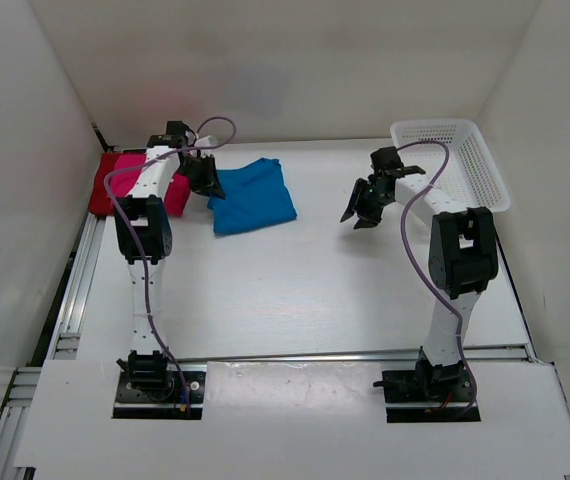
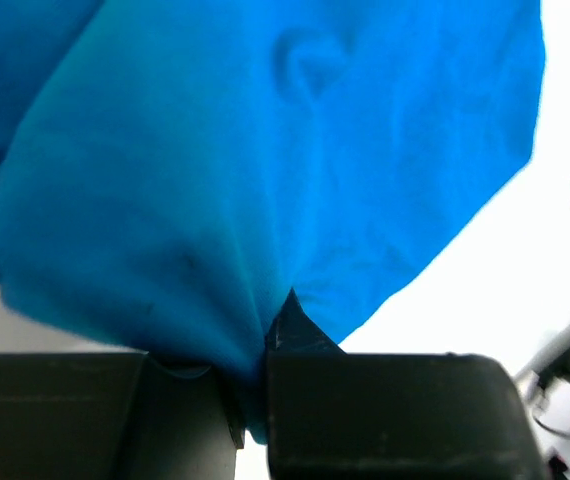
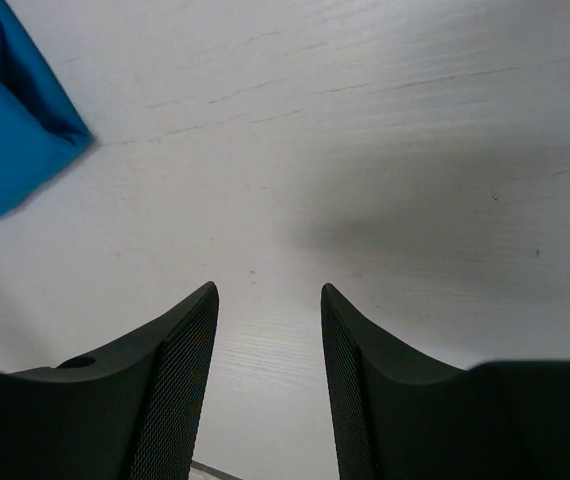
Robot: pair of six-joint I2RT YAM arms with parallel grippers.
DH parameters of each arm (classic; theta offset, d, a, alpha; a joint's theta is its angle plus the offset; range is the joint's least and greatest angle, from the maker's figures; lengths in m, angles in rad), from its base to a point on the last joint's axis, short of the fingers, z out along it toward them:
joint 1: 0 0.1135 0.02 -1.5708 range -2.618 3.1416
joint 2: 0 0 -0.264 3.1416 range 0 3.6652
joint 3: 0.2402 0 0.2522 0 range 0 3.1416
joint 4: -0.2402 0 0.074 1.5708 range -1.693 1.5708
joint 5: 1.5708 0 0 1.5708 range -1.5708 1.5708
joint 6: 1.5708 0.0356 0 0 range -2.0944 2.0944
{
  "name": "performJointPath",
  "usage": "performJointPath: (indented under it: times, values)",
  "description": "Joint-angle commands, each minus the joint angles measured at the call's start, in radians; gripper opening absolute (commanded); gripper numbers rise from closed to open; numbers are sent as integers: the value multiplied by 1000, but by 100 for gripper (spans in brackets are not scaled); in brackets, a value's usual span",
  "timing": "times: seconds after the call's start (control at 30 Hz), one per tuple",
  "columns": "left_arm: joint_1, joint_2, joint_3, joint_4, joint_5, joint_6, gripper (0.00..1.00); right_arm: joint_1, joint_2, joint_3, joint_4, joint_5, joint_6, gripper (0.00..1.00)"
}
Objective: Fold and stack the t-shirts
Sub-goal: Put the neatly folded tshirt into the corner of the board with the left arm
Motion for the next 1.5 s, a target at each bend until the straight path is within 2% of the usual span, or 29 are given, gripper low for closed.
performJointPath:
  times: [0.0, 0.17, 0.27, 0.33, 0.47, 0.53, 0.77, 0.9, 1.23, 1.47]
  values:
    - [-5, -80, 46, 51, -94, 11, 10, -2, -36, -30, -21, 9, -19, 50]
    - [-17, -80, 83, 51, -233, 11, 10, -2, -36, -41, -21, 9, -19, 50]
    - [-67, -132, 58, 86, -449, 11, 10, -2, -25, -41, -21, 9, -19, 50]
    - [-78, -167, 29, 167, -592, 11, 10, -2, -16, -32, -21, 9, -19, 50]
    - [-78, -178, 105, 195, -738, 11, 10, -2, -7, -32, -21, 0, -19, 50]
    - [-78, -178, 95, 232, -812, 11, 10, -2, 2, -32, -11, 0, -19, 50]
    - [-44, -212, 86, 274, -921, 11, 10, -2, 3, -42, -2, 0, -19, 50]
    - [23, -232, 95, 283, -945, 11, 10, -2, 3, -52, -2, 0, -19, 50]
    - [170, -322, 73, 283, -904, 11, 10, -2, 12, -52, 7, 0, -37, 50]
    - [215, -322, 17, 283, -895, 11, 10, -2, 21, -52, 7, -9, -37, 50]
